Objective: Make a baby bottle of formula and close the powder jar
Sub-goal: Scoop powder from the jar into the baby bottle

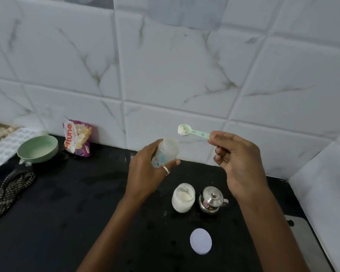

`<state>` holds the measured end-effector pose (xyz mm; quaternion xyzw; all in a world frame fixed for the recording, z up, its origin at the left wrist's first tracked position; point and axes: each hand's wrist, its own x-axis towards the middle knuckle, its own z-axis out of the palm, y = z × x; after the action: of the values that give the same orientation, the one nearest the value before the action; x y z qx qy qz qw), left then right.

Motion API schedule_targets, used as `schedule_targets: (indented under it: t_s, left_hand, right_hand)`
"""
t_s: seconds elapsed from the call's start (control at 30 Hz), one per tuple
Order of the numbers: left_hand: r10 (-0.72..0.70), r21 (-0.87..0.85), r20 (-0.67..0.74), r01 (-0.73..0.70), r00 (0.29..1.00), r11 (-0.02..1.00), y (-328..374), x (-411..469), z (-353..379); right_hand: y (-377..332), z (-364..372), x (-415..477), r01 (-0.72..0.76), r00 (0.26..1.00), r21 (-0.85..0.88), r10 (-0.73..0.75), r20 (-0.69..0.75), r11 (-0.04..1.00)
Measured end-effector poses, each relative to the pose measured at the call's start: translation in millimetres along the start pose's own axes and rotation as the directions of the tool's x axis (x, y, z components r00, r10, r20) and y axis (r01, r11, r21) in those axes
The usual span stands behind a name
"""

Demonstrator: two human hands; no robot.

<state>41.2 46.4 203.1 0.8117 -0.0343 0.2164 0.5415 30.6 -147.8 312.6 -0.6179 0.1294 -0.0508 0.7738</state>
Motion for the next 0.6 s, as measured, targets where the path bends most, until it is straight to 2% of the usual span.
schedule_targets:
  t_s: [0.2,0.43,0.5,0.6]
  left_hand:
    - [0.074,0.056,-0.054,-0.071,0.996,0.996,19,5,3]
    - [0.062,0.080,-0.073,-0.056,0.995,0.995,28,6,8]
    - [0.058,0.085,-0.078,-0.051,0.995,0.995,30,6,9]
    - [0.051,0.086,-0.084,-0.043,0.995,0.995,32,7,10]
  right_hand:
    - [-9,0,-3,0.092,0.996,-0.106,-0.091,0.011,0.990]
    - [-6,-3,-2,0.237,0.971,-0.198,-0.235,0.032,0.951]
    - [-4,-5,-2,0.331,0.943,-0.253,-0.330,0.047,0.909]
    - [2,-6,-3,0.503,0.856,-0.380,-0.508,0.095,0.776]
